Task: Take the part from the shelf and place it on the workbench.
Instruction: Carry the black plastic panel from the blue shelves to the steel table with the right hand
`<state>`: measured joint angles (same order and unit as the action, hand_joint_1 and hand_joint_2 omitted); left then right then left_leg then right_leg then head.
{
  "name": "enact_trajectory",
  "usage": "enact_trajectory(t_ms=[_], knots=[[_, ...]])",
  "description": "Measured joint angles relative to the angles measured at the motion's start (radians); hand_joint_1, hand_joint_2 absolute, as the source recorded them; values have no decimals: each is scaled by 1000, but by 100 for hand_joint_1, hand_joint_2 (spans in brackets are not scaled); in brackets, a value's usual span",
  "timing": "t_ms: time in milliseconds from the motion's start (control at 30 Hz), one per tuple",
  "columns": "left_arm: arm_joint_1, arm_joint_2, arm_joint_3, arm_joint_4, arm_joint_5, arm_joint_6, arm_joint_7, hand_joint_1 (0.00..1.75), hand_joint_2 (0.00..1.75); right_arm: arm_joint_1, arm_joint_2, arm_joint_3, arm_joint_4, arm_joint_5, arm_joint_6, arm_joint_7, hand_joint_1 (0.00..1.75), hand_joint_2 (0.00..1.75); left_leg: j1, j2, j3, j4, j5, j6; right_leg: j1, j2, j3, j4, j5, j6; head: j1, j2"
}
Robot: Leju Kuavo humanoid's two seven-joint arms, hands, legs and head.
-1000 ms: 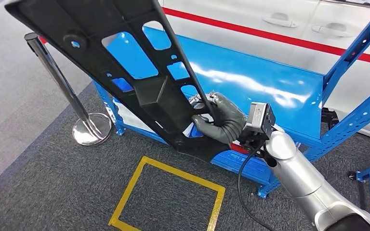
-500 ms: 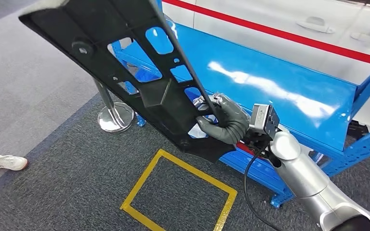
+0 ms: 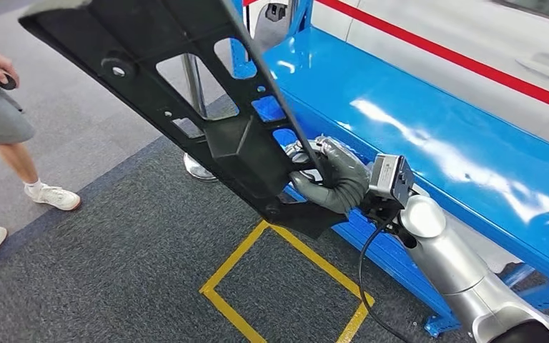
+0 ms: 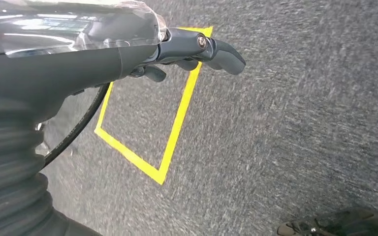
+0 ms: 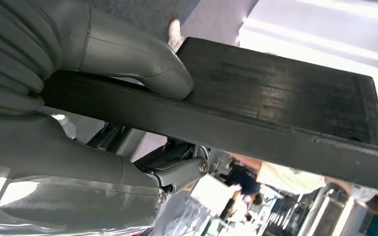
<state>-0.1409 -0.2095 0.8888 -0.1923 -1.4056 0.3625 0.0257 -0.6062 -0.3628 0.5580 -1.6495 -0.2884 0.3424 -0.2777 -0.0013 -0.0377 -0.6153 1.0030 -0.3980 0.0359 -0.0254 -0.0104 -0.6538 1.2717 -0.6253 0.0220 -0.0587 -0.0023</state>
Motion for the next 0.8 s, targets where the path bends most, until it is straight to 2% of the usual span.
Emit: enact_trajectory(t_ms=[33, 67, 100, 133, 167, 200, 233, 267, 300, 333, 367, 400, 467, 500, 533, 567, 600, 667, 700, 733, 767, 800], knots=[[1, 0, -1, 0, 0, -1, 0, 0, 175, 2, 0, 0, 0, 0, 0, 0, 175, 175, -3, -14, 0, 1, 0, 1, 2, 4, -23, 36, 1, -3, 0, 0], [1, -1, -1, 0, 0, -2, 0, 0, 175, 4, 0, 0, 0, 0, 0, 1, 175, 175, -5, -29, 0, 3, 1, 1, 4, 6, -27, 31, 23, -6, 0, 0], [1, -1, -1, 0, 0, -3, 1, 0, 175, 4, 0, 0, 0, 0, 0, 1, 175, 175, -7, -43, 0, 6, 0, 1, 6, 10, -14, -12, 62, -12, 0, 0], [1, -1, -1, 0, 0, -3, 1, 0, 175, 3, 0, 0, -1, 0, 0, 1, 175, 175, -8, -57, -1, 10, 0, 1, 9, 23, 11, -81, 107, -19, 0, 0], [1, -2, -1, 0, 0, -3, 1, 0, 175, 3, 0, 0, -1, 1, 0, 1, 175, 175, -9, -69, -4, 14, -1, -1, 10, 41, 36, -145, 140, -25, 0, 0], [1, -3, -1, 0, 0, -3, 1, 0, 175, 2, 1, -1, -1, 1, 0, 1, 175, 175, -9, -80, -9, 18, -1, -3, 11, 57, 55, -197, 159, -27, 0, 0], [1, -4, -2, 0, 0, -4, 1, 0, 175, 3, 1, -1, -2, 3, 0, 0, 175, 175, -7, -91, -16, 21, 0, -7, 12, 69, 65, -226, 164, -27, 0, 0], [2, -5, -2, 0, 1, -4, 2, 0, 175, 3, 2, -1, -2, 4, 0, -1, 175, 175, -5, -101, -22, 22, 2, -12, 13, 69, 68, -235, 160, -25, 0, 0], [4, -4, -2, 0, 1, -4, 2, 0, 175, 4, 2, -1, -2, 6, 0, -2, 175, 175, -4, -113, -27, 21, 5, -18, 12, 60, 71, -242, 159, -24, 0, 0], [6, -4, -2, 0, 1, -4, 2, 0, 175, 4, 2, -1, -2, 8, 1, -4, 175, 175, -5, -112, -30, 22, 5, -24, 10, 47, 74, -246, 161, -25, 1, 0], [8, -4, -2, 0, 0, -3, 3, 0, 175, 4, 1, -1, -2, 9, 2, -6, 175, 175, -8, -94, -35, 34, -4, -30, 7, 34, 78, -252, 163, -28, 1, 0], [9, -3, -2, 0, 0, -3, 4, 0, 175, 4, -1, -1, -2, 11, 3, -9, 175, 175, -10, -65, -49, 65, -24, -37, 4, 20, 81, -258, 165, -32, 1, 0], [5, -2, -2, 0, -2, -3, 4, 0, 175, 5, -4, -1, -2, 15, 6, -13, 175, 175, -6, -1, -104, 184, -85, -51, 5, -9, 85, -261, 166, -36, 0, 0], [3, -2, -2, 0, -3, -4, 4, 0, 175, 6, -4, -1, -2, 16, 7, -14, 175, 175, -1, 14, -135, 247, -110, -58, 5, -24, 85, -260, 165, -37, 0, 0], [2, -1, -2, 0, -5, -4, 4, 0, 175, 7, -4, -1, -2, 17, 8, -14, 175, 175, 3, 20, -154, 287, -121, -63, 5, -38, 85, -260, 164, -36, 1, 0], [1, -1, -3, 0, -7, -4, 5, 0, 175, 8, -4, -1, -2, 17, 8, -14, 175, 175, 7, 23, -154, 288, -112, -66, 4, -52, 86, -259, 163, -35, 1, 0], [2, -1, -4, 0, -8, -4, 6, 0, 175, 9, -4, -1, -2, 18, 8, -14, 175, 175, 10, 27, -135, 254, -88, -69, 3, -64, 88, -259, 161, -33, 0, 0], [1, 0, -8, 0, -11, -5, 10, 0, 175, 9, -5, -1, -4, 18, 8, -14, 175, 175, 9, 55, -62, 117, -29, -68, 4, -86, 93, -259, 156, -26, 1, 0], [0, 0, -10, 0, -13, -5, 11, 0, 175, 9, -4, -2, -5, 18, 8, -14, 175, 175, 5, 69, -34, 62, -11, -60, 6, -95, 94, -258, 154, -21, 1, 0], [-1, 0, -13, 0, -14, -6, 12, 0, 175, 9, -4, -3, -6, 19, 8, -14, 175, 175, 1, 79, -18, 28, -4, -51, 9, -103, 95, -258, 152, -16, 1, 0], [-1, 0, -16, 0, -15, -6, 12, 0, 175, 9, -4, -4, -7, 19, 8, -15, 175, 175, -4, 79, -17, 18, -6, -41, 12, -111, 95, -258, 151, -12, 1, 0], [-1, 0, -17, 0, -15, -6, 13, 0, 175, 9, -4, -4, -7, 19, 9, -15, 175, 175, -5, 69, -19, 17, -4, -31, 13, -119, 96, -258, 151, -7, 1, 0]])
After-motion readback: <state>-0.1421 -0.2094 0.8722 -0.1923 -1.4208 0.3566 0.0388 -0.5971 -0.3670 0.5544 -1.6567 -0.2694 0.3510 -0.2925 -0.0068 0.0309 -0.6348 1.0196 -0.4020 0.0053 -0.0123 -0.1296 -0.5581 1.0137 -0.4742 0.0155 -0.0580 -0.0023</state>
